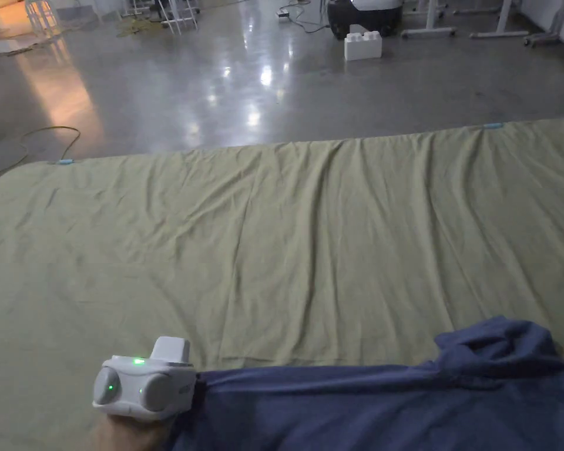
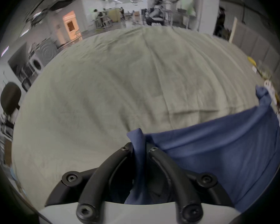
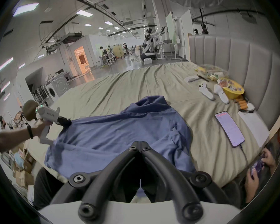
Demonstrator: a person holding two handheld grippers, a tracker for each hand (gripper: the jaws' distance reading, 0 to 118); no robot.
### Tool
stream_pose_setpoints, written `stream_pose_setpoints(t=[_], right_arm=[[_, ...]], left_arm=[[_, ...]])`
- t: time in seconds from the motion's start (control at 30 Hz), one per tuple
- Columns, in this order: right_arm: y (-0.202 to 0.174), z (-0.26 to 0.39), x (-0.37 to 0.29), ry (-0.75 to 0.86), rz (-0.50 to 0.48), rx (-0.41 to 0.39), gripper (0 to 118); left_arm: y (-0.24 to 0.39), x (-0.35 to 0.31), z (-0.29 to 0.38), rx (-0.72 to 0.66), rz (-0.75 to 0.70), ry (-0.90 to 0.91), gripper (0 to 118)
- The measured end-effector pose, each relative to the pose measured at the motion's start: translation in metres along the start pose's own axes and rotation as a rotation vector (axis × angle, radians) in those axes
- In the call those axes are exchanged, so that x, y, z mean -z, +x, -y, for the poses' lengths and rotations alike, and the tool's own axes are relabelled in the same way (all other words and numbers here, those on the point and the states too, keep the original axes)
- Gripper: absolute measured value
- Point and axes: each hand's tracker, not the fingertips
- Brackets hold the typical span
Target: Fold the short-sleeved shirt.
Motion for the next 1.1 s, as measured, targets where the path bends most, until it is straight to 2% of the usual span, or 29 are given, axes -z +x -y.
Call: stream_pose_setpoints(t=[0.07, 0.1, 0.2, 0.23, 0.3, 0.33, 0.4, 0.5, 0.57, 0.6, 0.63, 0.67, 0.73, 0.8, 0.87, 1.0, 1.03, 1.1], right_arm=[[0.011, -0.021, 0.028, 0.003, 0.004, -0.01, 1], [0.018, -0.034, 0.046, 0.007, 0.02, -0.016, 8], [0.053, -0.073, 0.115, -0.06, 0.067, 0.041, 66], [0.065, -0.084, 0.142, -0.083, 0.094, 0.016, 66], [0.081, -0.097, 0.186, -0.116, 0.204, -0.112, 65], [0.089, -0.1, 0.213, -0.195, 0.241, -0.169, 65], [0.101, -0.1, 0.254, -0.366, 0.249, -0.206, 65], [0.102, -0.085, 0.285, -0.468, 0.183, -0.225, 65], [0.094, -0.086, 0.278, -0.388, 0.214, -0.231, 66], [0.092, -0.086, 0.275, -0.378, 0.211, -0.223, 49], [0.09, -0.086, 0.275, -0.377, 0.189, -0.224, 23], [0.087, -0.085, 0.276, -0.379, 0.191, -0.225, 4], [0.081, -0.087, 0.275, -0.403, 0.188, -0.233, 3], [0.081, -0.093, 0.26, -0.39, 0.17, -0.218, 3], [0.079, -0.097, 0.228, -0.283, 0.135, -0.175, 3], [0.084, -0.087, 0.136, -0.139, 0.097, -0.067, 3], [0.083, -0.078, 0.111, -0.116, 0.093, -0.055, 3], [0.073, -0.057, 0.064, -0.099, 0.13, -0.081, 3]], left_arm=[[0.001, 0.009, -0.008, 0.011, -0.014, -0.058, 13], [0.002, 0.011, -0.013, 0.002, -0.01, -0.079, 13], [-0.001, 0.014, -0.02, 0.033, 0.0, -0.114, 13], [-0.002, 0.014, -0.021, 0.027, 0.006, -0.118, 13], [-0.001, 0.013, -0.02, 0.023, 0.01, -0.122, 12], [-0.001, 0.013, -0.019, 0.021, 0.015, -0.128, 12], [-0.001, 0.014, -0.022, 0.028, 0.019, -0.138, 12], [-0.007, 0.018, -0.027, 0.003, 0.039, -0.164, 12], [-0.009, 0.018, -0.027, -0.002, 0.048, -0.166, 12], [-0.009, 0.017, -0.026, -0.001, 0.051, -0.164, 12], [-0.008, 0.016, -0.025, 0.003, 0.054, -0.163, 12], [-0.006, 0.015, -0.022, 0.028, 0.049, -0.148, 11], [0.001, 0.003, -0.017, 0.059, 0.047, -0.129, 10], [-0.009, -0.016, -0.017, 0.009, 0.087, -0.084, 7], [-0.034, -0.045, -0.007, -0.134, 0.156, 0.037, 7], [-0.063, -0.134, 0.048, -0.219, 0.293, 0.179, 7], [-0.069, -0.154, 0.067, -0.257, 0.325, 0.198, 7], [-0.077, -0.184, 0.106, -0.302, 0.393, 0.234, 7]])
